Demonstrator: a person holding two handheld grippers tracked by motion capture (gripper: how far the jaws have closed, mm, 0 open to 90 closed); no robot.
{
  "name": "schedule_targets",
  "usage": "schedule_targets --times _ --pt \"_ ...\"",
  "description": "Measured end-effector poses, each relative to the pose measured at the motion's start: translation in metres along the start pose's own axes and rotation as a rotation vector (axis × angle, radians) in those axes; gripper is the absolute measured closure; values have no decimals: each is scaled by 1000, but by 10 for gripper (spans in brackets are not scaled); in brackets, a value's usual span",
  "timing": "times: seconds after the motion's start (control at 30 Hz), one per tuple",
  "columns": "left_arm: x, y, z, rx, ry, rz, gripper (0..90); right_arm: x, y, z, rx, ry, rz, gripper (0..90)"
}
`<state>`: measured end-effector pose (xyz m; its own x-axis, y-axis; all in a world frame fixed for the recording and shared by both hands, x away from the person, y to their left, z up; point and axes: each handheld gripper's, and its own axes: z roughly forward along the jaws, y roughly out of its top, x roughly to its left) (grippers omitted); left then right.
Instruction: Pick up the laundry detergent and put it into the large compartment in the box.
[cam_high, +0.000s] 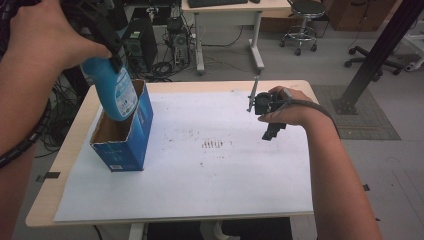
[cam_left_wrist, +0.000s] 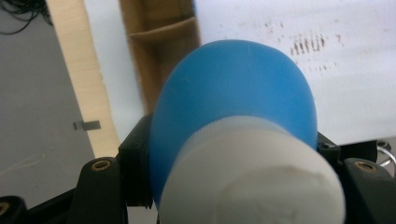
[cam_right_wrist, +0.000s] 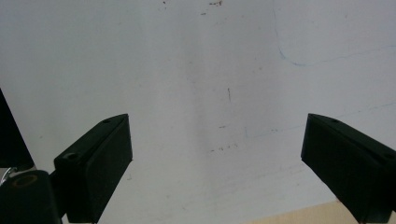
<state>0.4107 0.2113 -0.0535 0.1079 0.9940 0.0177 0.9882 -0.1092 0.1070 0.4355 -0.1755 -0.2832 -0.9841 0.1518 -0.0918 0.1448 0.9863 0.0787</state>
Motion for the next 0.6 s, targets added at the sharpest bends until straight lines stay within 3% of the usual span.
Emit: schedule_targets --times 0.2,0.5,0.6 --pt "16 5 2 2 3 -61 370 0 1 1 2 0 -5 88" --pt "33 13 18 3 16 -98 369 2 2 1 6 0 -7 88" --pt "35 14 22 -26 24 -120 370 1 1 1 3 -1 -7 87"
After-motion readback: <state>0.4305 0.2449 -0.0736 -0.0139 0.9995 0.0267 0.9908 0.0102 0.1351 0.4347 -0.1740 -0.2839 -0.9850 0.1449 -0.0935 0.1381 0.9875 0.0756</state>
